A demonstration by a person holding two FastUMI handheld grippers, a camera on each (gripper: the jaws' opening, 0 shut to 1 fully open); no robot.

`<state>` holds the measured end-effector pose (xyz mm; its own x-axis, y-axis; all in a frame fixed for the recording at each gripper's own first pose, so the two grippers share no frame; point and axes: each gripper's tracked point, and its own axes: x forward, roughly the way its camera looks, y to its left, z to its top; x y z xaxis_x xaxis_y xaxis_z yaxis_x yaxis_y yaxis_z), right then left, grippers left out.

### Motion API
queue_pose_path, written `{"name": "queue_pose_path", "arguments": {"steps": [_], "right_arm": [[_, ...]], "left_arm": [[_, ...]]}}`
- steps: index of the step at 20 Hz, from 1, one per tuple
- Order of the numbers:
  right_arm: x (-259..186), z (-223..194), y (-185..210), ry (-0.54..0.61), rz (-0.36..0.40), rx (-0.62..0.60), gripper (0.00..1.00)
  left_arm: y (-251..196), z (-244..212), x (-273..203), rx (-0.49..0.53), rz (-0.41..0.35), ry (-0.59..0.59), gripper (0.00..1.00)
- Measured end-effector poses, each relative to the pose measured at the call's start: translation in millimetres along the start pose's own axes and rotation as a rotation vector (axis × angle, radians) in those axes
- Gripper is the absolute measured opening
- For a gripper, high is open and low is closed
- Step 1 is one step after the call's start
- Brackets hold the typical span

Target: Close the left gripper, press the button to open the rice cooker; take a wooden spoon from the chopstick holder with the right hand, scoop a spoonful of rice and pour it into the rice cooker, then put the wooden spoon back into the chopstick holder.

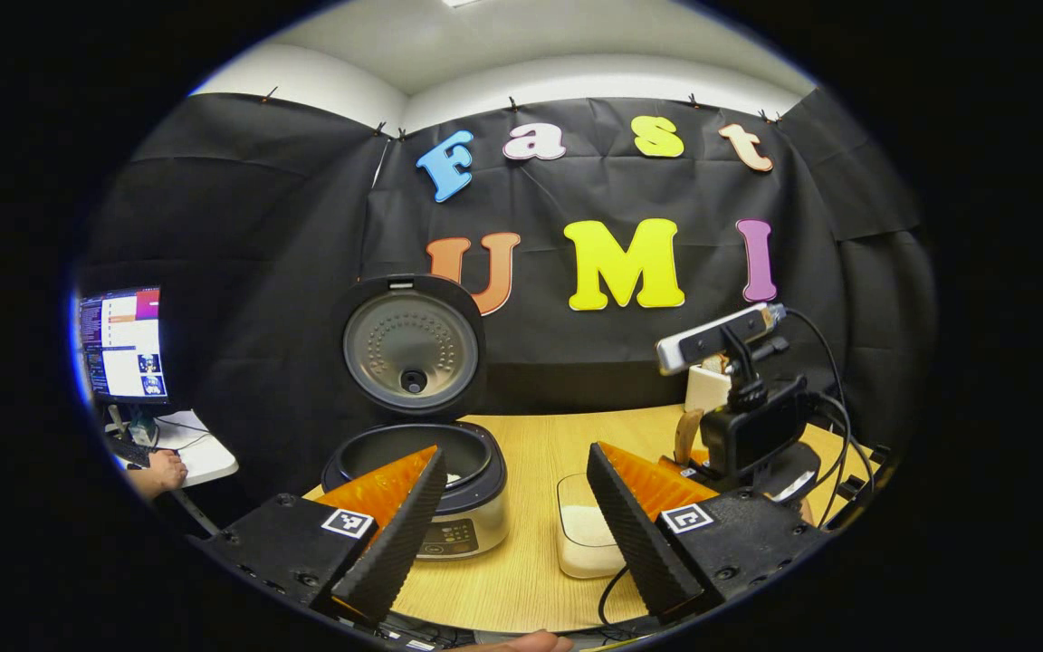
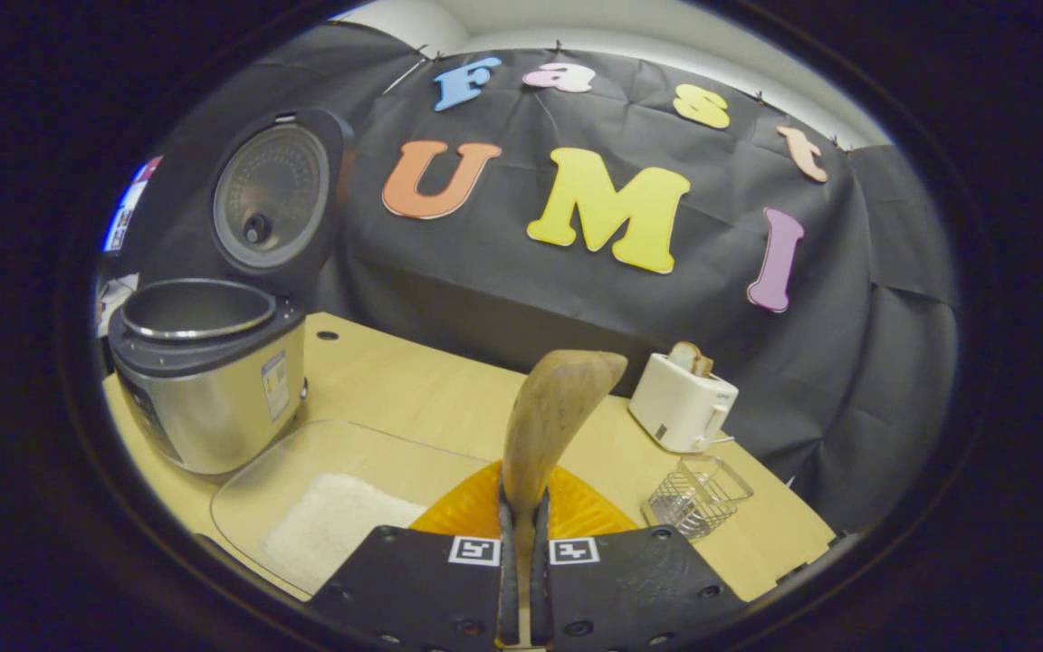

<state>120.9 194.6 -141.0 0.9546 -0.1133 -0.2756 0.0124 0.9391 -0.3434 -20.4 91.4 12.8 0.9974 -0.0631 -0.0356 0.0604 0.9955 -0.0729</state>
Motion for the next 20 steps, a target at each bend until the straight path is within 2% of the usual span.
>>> {"name": "queue_pose_path", "arguments": {"steps": [3, 4, 5, 11, 18, 20], "right_arm": [[-9.2, -4.0, 4.4, -0.003, -0.032, 0.026, 0.05], [-13.4, -6.9, 9.1, 0.007, -0.028, 0.039, 0.05], [-17.4, -9.2, 12.8, 0.021, -0.02, 0.056, 0.05], [-36.5, -14.5, 38.6, 0.143, 0.13, 0.269, 0.06], [-44.0, -23.7, 30.9, 0.261, 0.198, 0.571, 0.05], [-44.3, -24.6, 30.6, 0.27, 0.219, 0.599, 0.06]], "left_arm": [[-7.7, 2.3, 1.5, -0.003, -0.021, -0.006, 0.99], [-7.9, 1.6, 1.8, -0.004, -0.025, -0.007, 0.95], [-8.6, 0.8, 1.6, -0.004, -0.028, -0.007, 0.99], [-9.2, -2.3, 3.0, -0.016, -0.032, 0.004, 0.99], [-8.0, -11.5, 8.7, -0.022, -0.03, 0.031, 0.99], [-6.8, -11.8, 9.2, -0.024, -0.028, 0.034, 0.99]]}}
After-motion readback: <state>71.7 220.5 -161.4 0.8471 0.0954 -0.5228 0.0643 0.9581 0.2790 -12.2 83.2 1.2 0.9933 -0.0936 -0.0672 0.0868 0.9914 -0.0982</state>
